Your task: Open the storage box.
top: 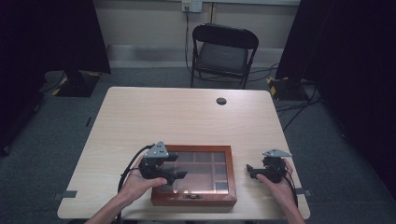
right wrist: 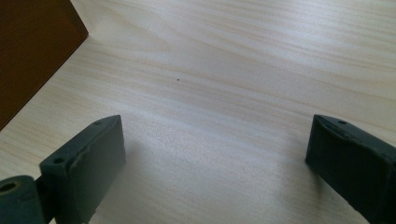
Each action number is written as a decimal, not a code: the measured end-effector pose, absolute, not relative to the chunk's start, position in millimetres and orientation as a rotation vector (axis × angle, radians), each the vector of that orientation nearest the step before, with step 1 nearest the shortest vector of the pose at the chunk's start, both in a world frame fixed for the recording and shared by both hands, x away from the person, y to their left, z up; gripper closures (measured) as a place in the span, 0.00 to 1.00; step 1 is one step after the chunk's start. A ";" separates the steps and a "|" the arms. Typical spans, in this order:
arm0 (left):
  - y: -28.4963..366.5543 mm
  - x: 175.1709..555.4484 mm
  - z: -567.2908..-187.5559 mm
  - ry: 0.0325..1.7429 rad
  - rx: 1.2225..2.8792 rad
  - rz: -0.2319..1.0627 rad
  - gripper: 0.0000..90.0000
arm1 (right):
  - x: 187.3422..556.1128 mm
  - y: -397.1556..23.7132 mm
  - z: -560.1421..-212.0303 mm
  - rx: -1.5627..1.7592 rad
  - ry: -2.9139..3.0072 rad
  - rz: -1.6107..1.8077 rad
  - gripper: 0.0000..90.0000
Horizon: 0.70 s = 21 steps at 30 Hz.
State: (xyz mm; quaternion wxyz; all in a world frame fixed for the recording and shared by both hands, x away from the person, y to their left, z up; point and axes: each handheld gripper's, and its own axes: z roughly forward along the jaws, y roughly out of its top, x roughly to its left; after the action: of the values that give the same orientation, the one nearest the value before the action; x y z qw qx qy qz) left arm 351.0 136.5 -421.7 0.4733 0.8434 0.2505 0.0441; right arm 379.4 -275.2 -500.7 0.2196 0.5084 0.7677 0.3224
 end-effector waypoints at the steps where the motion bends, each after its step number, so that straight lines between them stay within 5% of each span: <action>1: 134.8 351.3 -422.0 0.614 2.050 0.082 0.30 | 379.5 -275.2 -500.7 1.406 2.125 0.892 0.04; 21: 112.0 322.2 -436.4 0.433 2.135 -0.121 0.55 | 379.5 -275.2 -500.7 1.405 2.125 0.892 0.04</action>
State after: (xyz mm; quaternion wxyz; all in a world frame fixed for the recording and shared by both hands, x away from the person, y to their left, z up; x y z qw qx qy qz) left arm 322.2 112.0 -436.4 0.4618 0.8680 0.1760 -0.0490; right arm 379.5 -275.2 -500.7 0.2194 0.5079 0.7681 0.3225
